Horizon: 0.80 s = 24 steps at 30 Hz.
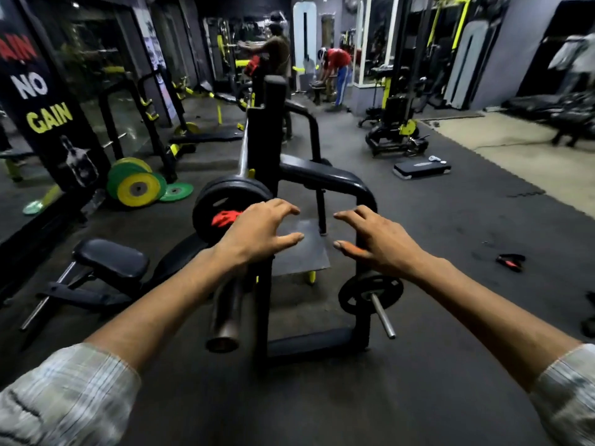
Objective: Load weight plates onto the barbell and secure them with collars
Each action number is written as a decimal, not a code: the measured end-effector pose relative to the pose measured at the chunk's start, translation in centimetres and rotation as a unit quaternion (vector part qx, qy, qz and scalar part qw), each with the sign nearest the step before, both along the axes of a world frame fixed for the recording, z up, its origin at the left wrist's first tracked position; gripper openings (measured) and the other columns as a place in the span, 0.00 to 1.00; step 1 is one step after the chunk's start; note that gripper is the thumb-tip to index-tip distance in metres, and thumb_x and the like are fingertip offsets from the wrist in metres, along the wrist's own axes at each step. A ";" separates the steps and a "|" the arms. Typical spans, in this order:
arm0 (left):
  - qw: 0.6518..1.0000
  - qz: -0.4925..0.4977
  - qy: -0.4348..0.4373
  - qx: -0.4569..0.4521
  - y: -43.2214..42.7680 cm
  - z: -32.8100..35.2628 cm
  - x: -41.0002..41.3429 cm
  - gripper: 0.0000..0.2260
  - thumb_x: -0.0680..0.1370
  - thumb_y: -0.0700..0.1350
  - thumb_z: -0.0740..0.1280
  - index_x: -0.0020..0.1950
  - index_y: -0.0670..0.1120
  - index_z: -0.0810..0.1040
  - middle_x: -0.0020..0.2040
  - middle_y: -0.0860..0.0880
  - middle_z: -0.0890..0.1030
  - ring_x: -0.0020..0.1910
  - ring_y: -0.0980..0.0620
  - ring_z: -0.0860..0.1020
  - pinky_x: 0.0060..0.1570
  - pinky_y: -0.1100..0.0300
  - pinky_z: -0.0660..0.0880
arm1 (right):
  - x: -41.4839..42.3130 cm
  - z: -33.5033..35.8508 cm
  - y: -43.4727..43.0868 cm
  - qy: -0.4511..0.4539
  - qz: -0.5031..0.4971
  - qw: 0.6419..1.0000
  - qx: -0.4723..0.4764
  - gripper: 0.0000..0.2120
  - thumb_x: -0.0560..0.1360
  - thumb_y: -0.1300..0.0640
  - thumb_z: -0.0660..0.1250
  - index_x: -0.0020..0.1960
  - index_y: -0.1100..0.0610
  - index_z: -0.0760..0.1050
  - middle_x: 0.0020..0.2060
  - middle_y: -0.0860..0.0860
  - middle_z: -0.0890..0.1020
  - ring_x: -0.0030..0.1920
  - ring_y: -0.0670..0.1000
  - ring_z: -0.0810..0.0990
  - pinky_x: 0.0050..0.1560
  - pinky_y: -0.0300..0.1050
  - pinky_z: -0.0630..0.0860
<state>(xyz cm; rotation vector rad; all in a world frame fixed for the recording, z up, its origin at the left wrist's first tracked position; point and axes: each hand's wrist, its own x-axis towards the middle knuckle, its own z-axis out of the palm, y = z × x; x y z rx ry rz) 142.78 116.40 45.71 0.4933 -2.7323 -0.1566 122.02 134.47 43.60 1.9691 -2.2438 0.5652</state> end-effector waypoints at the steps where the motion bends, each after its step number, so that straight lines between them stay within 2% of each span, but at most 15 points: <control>1: 1.000 -0.006 -0.011 -0.007 1.1 0.3 -1.7 0.28 0.74 0.64 0.66 0.67 0.47 0.78 0.65 0.48 0.81 0.62 0.46 0.80 0.63 0.50 0.76 | -1.5 -0.2 1.5 -0.004 -0.010 1.000 -0.002 0.29 0.80 0.37 0.65 0.76 0.50 0.68 0.66 0.51 0.75 0.59 0.55 0.80 0.49 0.51 0.78; 4: 0.999 -0.024 -0.029 -0.021 5.0 0.4 -7.6 0.32 0.73 0.67 0.62 0.69 0.48 0.77 0.67 0.48 0.80 0.64 0.45 0.80 0.65 0.49 0.75 | -6.4 -1.2 6.2 -0.002 -0.039 0.999 0.021 0.31 0.79 0.36 0.64 0.78 0.48 0.66 0.68 0.51 0.74 0.65 0.56 0.78 0.52 0.53 0.78; 7: 0.997 -0.060 -0.042 -0.028 9.7 -1.4 -14.6 0.33 0.73 0.67 0.62 0.71 0.48 0.76 0.68 0.47 0.80 0.65 0.44 0.79 0.66 0.48 0.74 | -12.0 -3.2 11.5 0.017 -0.066 0.996 0.049 0.34 0.79 0.32 0.61 0.79 0.48 0.64 0.72 0.51 0.73 0.69 0.56 0.75 0.57 0.53 0.78; 11: 0.990 -0.111 -0.083 0.008 14.9 -6.4 -22.8 0.38 0.73 0.71 0.60 0.74 0.47 0.74 0.73 0.45 0.76 0.71 0.45 0.75 0.71 0.47 0.71 | -18.8 -6.5 18.1 0.035 -0.106 0.989 0.100 0.38 0.79 0.30 0.59 0.82 0.50 0.61 0.77 0.54 0.70 0.75 0.57 0.71 0.67 0.54 0.74; 14: 0.984 -0.134 -0.114 0.033 17.8 -10.7 -27.9 0.37 0.73 0.71 0.60 0.75 0.48 0.73 0.75 0.46 0.74 0.73 0.47 0.73 0.72 0.46 0.70 | -23.3 -9.1 22.2 0.027 -0.131 0.982 0.137 0.40 0.78 0.29 0.58 0.82 0.51 0.60 0.79 0.55 0.67 0.77 0.57 0.68 0.72 0.54 0.70; 19: 0.975 -0.152 -0.137 0.083 19.3 -15.7 -36.9 0.39 0.73 0.73 0.58 0.77 0.50 0.71 0.77 0.48 0.72 0.75 0.49 0.71 0.75 0.44 0.66 | -31.1 -13.6 26.2 -0.030 -0.180 0.968 0.173 0.44 0.74 0.25 0.50 0.82 0.50 0.60 0.80 0.55 0.65 0.80 0.58 0.65 0.76 0.55 0.68; 24: 0.968 -0.180 -0.141 0.104 17.7 -19.8 -48.7 0.39 0.73 0.73 0.58 0.77 0.51 0.70 0.77 0.50 0.71 0.76 0.50 0.70 0.78 0.46 0.62 | -40.8 -17.0 25.6 -0.057 -0.205 0.954 0.210 0.46 0.73 0.24 0.47 0.83 0.50 0.58 0.81 0.55 0.63 0.81 0.57 0.63 0.77 0.55 0.66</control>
